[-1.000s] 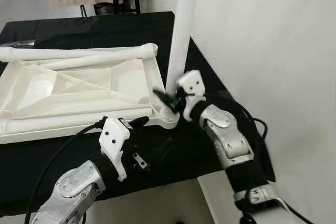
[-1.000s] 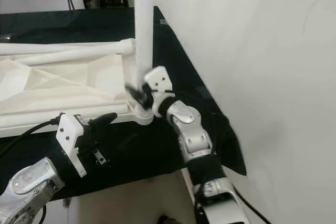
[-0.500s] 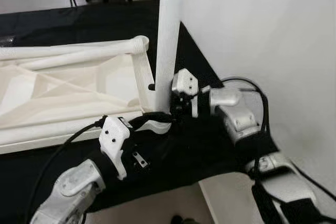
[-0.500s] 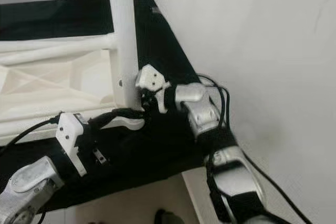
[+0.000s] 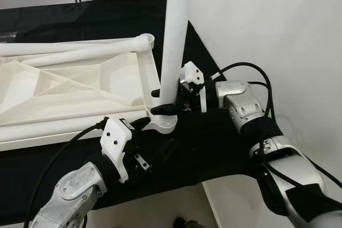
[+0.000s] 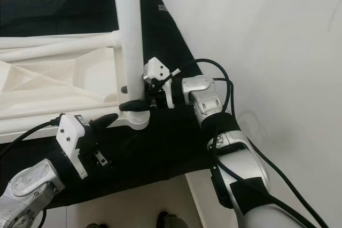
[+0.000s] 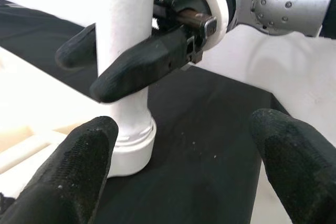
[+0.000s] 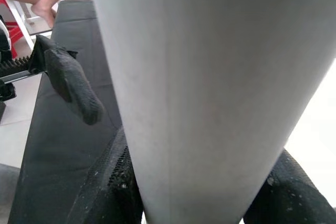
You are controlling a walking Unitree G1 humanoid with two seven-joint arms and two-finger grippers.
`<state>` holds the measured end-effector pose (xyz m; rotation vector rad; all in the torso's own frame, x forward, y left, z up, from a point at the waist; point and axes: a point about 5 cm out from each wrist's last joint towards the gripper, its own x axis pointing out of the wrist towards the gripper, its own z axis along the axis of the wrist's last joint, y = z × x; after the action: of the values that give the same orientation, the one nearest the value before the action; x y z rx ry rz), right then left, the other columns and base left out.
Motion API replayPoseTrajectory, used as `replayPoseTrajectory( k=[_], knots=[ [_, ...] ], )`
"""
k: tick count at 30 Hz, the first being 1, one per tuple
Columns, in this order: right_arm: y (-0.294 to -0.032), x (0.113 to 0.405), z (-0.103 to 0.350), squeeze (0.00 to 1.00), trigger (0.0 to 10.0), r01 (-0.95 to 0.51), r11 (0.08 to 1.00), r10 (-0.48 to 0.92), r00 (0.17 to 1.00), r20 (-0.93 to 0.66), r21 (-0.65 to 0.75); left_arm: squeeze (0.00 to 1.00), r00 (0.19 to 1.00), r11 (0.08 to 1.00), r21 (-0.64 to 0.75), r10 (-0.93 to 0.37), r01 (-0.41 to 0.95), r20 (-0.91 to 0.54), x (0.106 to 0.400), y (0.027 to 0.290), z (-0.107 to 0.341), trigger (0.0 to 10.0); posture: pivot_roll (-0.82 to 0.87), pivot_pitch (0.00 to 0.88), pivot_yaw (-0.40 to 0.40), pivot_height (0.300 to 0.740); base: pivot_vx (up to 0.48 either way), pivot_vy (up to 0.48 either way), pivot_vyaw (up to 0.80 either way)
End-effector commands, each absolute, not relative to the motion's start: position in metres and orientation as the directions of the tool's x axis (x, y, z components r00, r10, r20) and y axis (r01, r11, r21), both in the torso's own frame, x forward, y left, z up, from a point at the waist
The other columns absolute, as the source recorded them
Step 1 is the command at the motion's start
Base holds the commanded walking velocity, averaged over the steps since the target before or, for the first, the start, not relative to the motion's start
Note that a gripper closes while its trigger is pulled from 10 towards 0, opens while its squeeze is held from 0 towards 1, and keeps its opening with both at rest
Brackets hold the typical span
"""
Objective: Building children table
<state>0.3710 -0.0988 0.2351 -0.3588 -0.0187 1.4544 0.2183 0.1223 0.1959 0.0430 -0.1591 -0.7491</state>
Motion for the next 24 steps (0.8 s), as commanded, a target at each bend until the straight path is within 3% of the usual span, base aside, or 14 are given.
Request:
replayPoseTrajectory(
  k=[1,2,4,6,8,9,10,11,12,13,16,21,22,24],
  knots=[
    [-0.106,0.373,0.240,0.00,0.0,-0.960,0.087,0.973,0.139,-0.184,-0.267,0.00,0.711,0.719,0.117,-0.695,0.685,0.108,0.213,0.123,0.196,10.0,0.12,0.215,-0.107,0.740,0.000,0.000,0.00],
    [-0.108,0.374,0.239,0.00,0.0,-0.959,0.100,0.972,0.152,-0.182,-0.266,0.00,0.713,0.721,0.121,-0.693,0.682,0.106,0.213,0.123,0.197,10.0,0.12,0.215,-0.107,0.740,0.000,0.000,0.00],
    [-0.115,0.377,0.232,0.00,0.0,-0.944,0.206,0.953,0.254,-0.167,-0.258,0.00,0.717,0.724,0.128,-0.689,0.677,0.107,0.211,0.124,0.198,10.0,0.12,0.216,-0.115,0.740,0.000,0.000,0.00],
    [-0.116,0.378,0.230,0.00,0.0,-0.938,0.233,0.946,0.279,-0.164,-0.255,0.00,0.718,0.725,0.129,-0.688,0.676,0.107,0.211,0.124,0.198,10.0,0.12,0.216,-0.115,0.740,0.000,0.000,0.00],
    [-0.126,0.379,0.211,0.00,0.0,-0.918,0.344,0.907,0.379,-0.182,-0.198,0.00,0.736,0.743,0.127,-0.668,0.657,0.109,0.208,0.130,0.199,10.0,0.11,0.216,-0.117,0.740,0.000,0.000,0.00],
    [-0.126,0.379,0.211,0.00,0.0,-0.918,0.344,0.907,0.379,-0.182,-0.198,0.00,0.736,0.743,0.127,-0.668,0.657,0.109,0.208,0.130,0.199,10.0,0.11,0.216,-0.117,0.740,0.000,0.000,0.00],
    [-0.135,0.375,0.186,0.00,0.0,-0.840,0.523,0.819,0.542,-0.190,-0.143,0.00,0.767,0.772,0.128,-0.634,0.622,0.100,0.204,0.140,0.198,10.0,0.11,0.239,-0.121,0.740,0.000,0.000,0.00],
    [-0.153,0.368,0.152,0.00,0.0,-0.541,0.836,0.513,0.829,-0.221,-0.090,0.00,0.804,0.805,0.136,-0.590,0.577,0.080,0.198,0.152,0.196,10.0,0.12,0.241,-0.121,0.740,0.000,0.000,0.00],
    [-0.153,0.368,0.152,0.00,0.0,-0.541,0.836,0.513,0.829,-0.221,-0.090,0.00,0.804,0.805,0.136,-0.590,0.577,0.080,0.198,0.152,0.196,10.0,0.12,0.241,-0.121,0.740,0.000,0.000,0.00],
    [-0.159,0.365,0.145,0.00,0.0,-0.449,0.889,0.420,0.877,-0.234,-0.087,0.00,0.811,0.811,0.138,-0.581,0.568,0.075,0.197,0.154,0.196,10.0,0.12,0.241,-0.121,0.740,0.000,0.000,0.00],
    [-0.127,0.321,0.141,0.00,0.0,-0.514,0.846,0.486,0.852,-0.194,-0.142,0.00,0.818,0.819,0.115,-0.571,0.563,0.063,0.191,0.153,0.190,10.0,0.10,0.249,-0.112,0.740,0.000,0.000,0.00],
    [-0.132,0.337,0.155,0.00,0.0,-0.519,0.847,0.500,0.851,-0.164,-0.111,0.00,0.839,0.839,0.119,-0.540,0.530,0.072,0.195,0.154,0.188,10.0,0.11,0.231,-0.118,0.740,0.000,0.000,0.00],
    [-0.134,0.340,0.157,0.00,5.9,-0.528,0.839,0.507,0.846,-0.165,-0.131,0.00,0.842,0.843,0.122,-0.534,0.524,0.079,0.196,0.154,0.189,10.0,0.11,0.224,-0.114,0.740,0.000,0.000,0.00],
    [-0.135,0.342,0.159,0.00,5.9,-0.531,0.835,0.509,0.845,-0.166,-0.143,0.00,0.843,0.845,0.124,-0.531,0.520,0.083,0.197,0.154,0.189,10.0,0.11,0.224,-0.114,0.740,0.000,0.000,0.00]
  ],
)
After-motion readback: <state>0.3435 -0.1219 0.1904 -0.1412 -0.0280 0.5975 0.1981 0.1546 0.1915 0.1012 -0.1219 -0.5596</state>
